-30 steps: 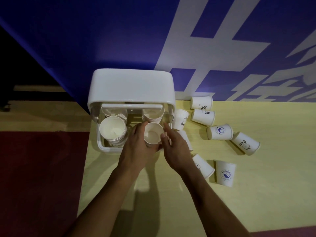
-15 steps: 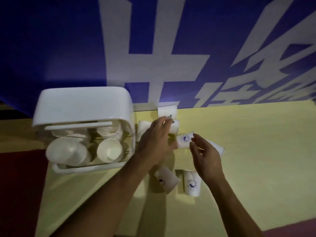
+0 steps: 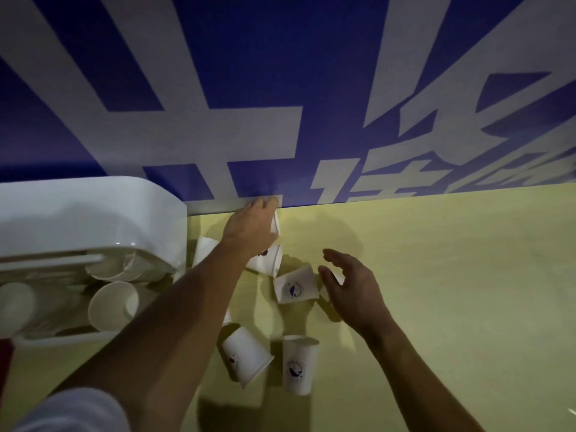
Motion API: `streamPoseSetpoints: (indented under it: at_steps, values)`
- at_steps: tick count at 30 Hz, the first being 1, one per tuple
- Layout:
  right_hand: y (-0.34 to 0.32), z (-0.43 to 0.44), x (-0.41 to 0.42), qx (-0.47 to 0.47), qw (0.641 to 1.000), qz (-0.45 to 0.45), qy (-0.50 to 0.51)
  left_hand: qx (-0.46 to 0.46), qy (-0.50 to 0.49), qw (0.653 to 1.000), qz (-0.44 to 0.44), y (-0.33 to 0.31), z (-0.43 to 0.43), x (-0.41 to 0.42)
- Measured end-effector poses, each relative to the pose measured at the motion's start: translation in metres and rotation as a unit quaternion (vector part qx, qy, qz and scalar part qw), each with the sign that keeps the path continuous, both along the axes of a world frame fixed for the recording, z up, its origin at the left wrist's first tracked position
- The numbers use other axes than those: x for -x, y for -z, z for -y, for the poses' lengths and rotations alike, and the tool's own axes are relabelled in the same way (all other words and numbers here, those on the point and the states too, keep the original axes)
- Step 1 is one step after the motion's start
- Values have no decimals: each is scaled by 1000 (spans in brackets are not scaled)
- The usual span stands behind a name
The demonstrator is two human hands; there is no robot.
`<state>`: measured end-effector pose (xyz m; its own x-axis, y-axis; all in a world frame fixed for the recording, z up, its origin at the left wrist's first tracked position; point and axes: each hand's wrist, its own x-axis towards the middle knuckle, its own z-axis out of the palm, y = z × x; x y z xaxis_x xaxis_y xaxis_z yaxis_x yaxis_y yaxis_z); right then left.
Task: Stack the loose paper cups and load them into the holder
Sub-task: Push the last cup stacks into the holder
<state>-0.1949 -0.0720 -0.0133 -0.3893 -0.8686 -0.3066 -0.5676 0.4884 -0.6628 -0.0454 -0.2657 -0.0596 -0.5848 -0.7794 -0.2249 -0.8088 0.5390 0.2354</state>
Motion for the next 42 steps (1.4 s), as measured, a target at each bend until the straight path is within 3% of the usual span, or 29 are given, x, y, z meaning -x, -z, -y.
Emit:
streamPoseSetpoints:
  at_steps: [6,9,12,17,24,27,29,33,38,42]
  values:
    - [16,37,-8,-51,993,-21,-101,-21,-57,997,-36,-16,-3,-8]
    - [21,56,-27,-103,974,-58,-195,-34,-127,981,-146,-47,-28,-23]
    - [33,62,-48,-141,952,-91,-257,-74,-198,937,-277,-73,-65,-53]
    - [46,53,-68,-156,935,-112,-297,-100,-248,887,-376,-80,-105,-103]
    - [33,44,-82,-171,946,-91,-260,-106,-260,826,-489,-88,-122,-140]
    - [26,44,-93,-185,945,-106,-249,-102,-263,820,-497,-94,-126,-165]
    - [24,43,-97,-166,957,-87,-220,-107,-263,815,-505,-100,-131,-184]
    - [4,33,-106,-30,993,-12,-109,-105,-252,800,-534,-109,-140,-230]
    - [-51,15,-154,74,996,4,-39,-110,-251,800,-534,-116,-152,-287]
    - [-75,7,-221,156,986,12,-63,-124,-239,812,-518,-114,-155,-327]
